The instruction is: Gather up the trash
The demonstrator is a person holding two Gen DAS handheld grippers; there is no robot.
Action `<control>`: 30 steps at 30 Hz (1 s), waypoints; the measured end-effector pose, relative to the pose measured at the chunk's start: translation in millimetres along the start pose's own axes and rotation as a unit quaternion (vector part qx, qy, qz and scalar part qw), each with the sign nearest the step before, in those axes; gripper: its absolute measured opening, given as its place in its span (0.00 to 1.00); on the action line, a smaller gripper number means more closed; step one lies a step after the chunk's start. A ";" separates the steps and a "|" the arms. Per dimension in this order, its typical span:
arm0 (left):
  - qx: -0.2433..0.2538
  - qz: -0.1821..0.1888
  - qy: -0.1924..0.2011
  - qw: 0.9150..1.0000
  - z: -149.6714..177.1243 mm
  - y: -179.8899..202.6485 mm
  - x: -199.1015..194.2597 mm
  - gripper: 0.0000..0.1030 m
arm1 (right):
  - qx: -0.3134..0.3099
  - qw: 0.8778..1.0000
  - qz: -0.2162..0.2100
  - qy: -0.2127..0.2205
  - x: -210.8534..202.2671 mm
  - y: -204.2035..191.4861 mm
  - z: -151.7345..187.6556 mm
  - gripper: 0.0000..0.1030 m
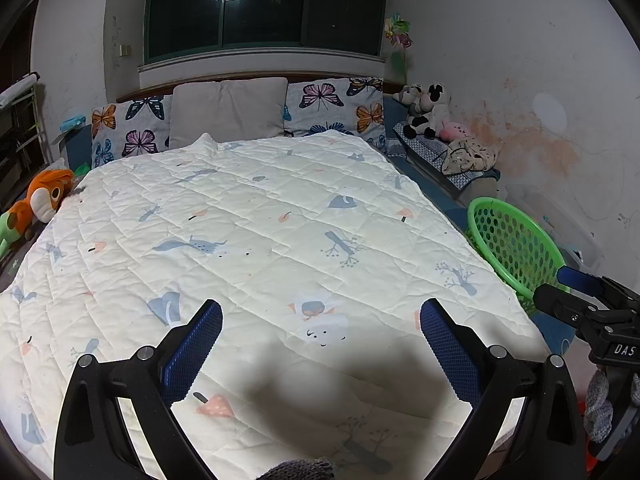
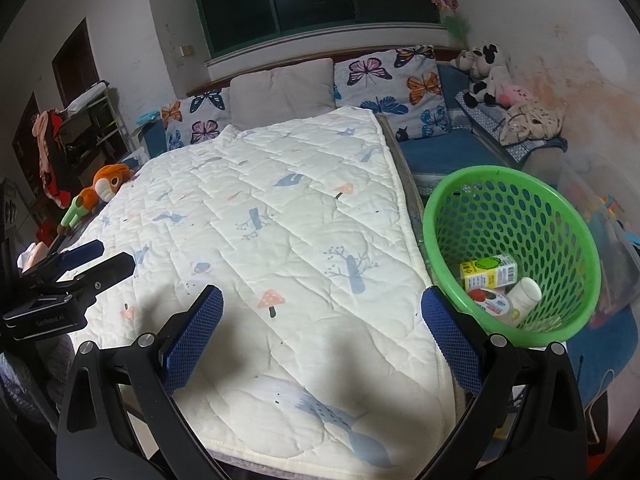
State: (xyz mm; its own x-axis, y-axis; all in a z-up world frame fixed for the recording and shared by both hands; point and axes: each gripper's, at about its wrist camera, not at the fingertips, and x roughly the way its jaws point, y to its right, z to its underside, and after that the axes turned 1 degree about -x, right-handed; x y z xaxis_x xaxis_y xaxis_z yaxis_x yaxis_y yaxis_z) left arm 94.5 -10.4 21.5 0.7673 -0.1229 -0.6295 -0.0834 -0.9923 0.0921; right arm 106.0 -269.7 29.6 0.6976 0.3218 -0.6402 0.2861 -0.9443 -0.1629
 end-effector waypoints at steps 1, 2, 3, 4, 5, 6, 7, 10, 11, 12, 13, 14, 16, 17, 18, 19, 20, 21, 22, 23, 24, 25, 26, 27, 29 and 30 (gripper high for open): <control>0.000 -0.001 -0.001 1.000 -0.4 -0.2 0.4 0.93 | 0.000 1.000 0.000 -0.001 0.5 -0.7 0.0 0.96; 0.000 -0.001 0.000 1.000 -0.7 -0.6 0.5 0.93 | 0.000 1.000 0.000 -0.001 0.9 -1.7 0.0 0.96; 0.000 0.000 0.000 1.000 -0.8 -0.8 0.4 0.93 | 0.000 1.000 -0.001 -0.002 1.1 -1.9 -0.1 0.96; 0.000 0.000 0.000 1.000 -0.8 -0.9 0.5 0.93 | 0.000 1.000 0.000 -0.002 1.3 -2.6 -0.2 0.96; 0.000 0.000 -0.001 1.000 -0.8 -0.9 0.5 0.93 | 0.000 1.000 -0.001 -0.002 1.4 -2.4 -0.4 0.96; 0.000 0.000 -0.001 1.000 -0.6 -1.0 0.4 0.93 | -0.001 1.000 -0.002 -0.003 1.7 -2.5 -0.5 0.96; 0.001 0.000 0.000 1.000 -0.6 -0.9 0.4 0.93 | -0.001 1.000 -0.002 -0.002 1.5 -2.2 -0.6 0.96; 0.000 0.001 -0.001 1.000 -0.8 -0.7 0.5 0.93 | 0.000 1.000 -0.004 -0.002 2.5 -2.3 -1.3 0.96; 0.000 0.001 0.000 1.000 -0.8 -0.5 0.5 0.93 | 0.000 1.000 -0.004 -0.002 2.3 -2.2 -1.2 0.96; 0.001 0.001 0.000 1.000 -0.4 -0.3 0.5 0.93 | -0.001 1.000 -0.004 -0.002 2.6 -2.3 -1.2 0.96; 0.001 0.000 0.000 1.000 0.1 -0.7 -0.2 0.93 | -0.001 1.000 -0.004 -0.002 2.7 -2.6 -1.2 0.96; 0.001 0.001 0.000 1.000 0.1 -0.9 -0.2 0.93 | -0.001 1.000 -0.005 -0.002 2.5 -2.4 -1.2 0.96; 0.000 0.002 0.000 1.000 0.7 -0.8 -0.7 0.93 | 0.000 1.000 -0.006 -0.002 3.0 -2.6 -1.4 0.96; 0.000 0.001 0.000 1.000 0.5 -0.7 -0.4 0.93 | 0.000 1.000 -0.006 -0.002 2.8 -2.7 -1.2 0.96; 0.001 0.001 0.000 1.000 1.0 -1.0 -0.9 0.93 | 0.000 1.000 -0.007 -0.002 2.9 -2.8 -1.2 0.96; 0.001 0.002 0.000 1.000 0.9 -1.3 -0.9 0.93 | 0.000 1.000 -0.007 -0.001 2.9 -2.2 -0.9 0.96; 0.000 0.002 0.000 1.000 0.7 -0.9 -0.5 0.93 | -0.001 1.000 -0.007 -0.001 3.5 -2.8 -0.9 0.96; 0.000 0.002 0.000 1.000 0.8 -0.9 -0.5 0.93 | -0.001 1.000 -0.007 -0.002 3.6 -2.7 -0.9 0.96; 0.000 0.001 0.000 1.000 0.9 -1.1 -0.6 0.93 | 0.000 1.000 -0.007 -0.002 3.0 -2.4 -0.8 0.96; 0.000 0.002 0.001 1.000 0.8 -1.0 -0.5 0.93 | 0.000 1.000 -0.007 -0.002 3.0 -2.4 -0.6 0.96; 0.000 0.002 0.000 1.000 0.7 -1.0 -0.5 0.93 | 0.000 1.000 -0.007 -0.002 3.2 -2.8 -0.7 0.96; 0.000 0.002 0.001 1.000 1.1 -1.5 -0.8 0.93 | 0.000 1.000 -0.007 -0.002 3.2 -2.4 -0.6 0.96; 0.000 0.002 0.001 1.000 1.2 -1.4 -0.9 0.93 | 0.000 1.000 -0.008 -0.002 3.1 -2.4 -0.5 0.96; 0.000 0.002 0.001 1.000 0.9 -1.2 -0.8 0.93 | 0.000 1.000 -0.008 -0.002 3.4 -2.9 -0.6 0.96; 0.000 0.000 0.003 1.000 0.6 -0.7 -1.6 0.93 | 0.000 1.000 -0.009 -0.002 3.3 -2.4 -0.5 0.96; 0.000 0.001 0.003 1.000 0.6 -1.3 -1.7 0.93 | 0.000 1.000 -0.009 -0.003 3.6 -2.8 -0.6 0.96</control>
State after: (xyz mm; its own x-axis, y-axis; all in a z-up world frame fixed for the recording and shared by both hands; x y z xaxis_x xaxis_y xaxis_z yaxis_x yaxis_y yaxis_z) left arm 92.9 -8.9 22.0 0.7708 -0.1250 -0.6247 -0.0848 -0.9920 0.0939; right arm 108.1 -265.9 28.2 0.6886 0.3389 -0.6411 0.2993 -0.9381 -0.1745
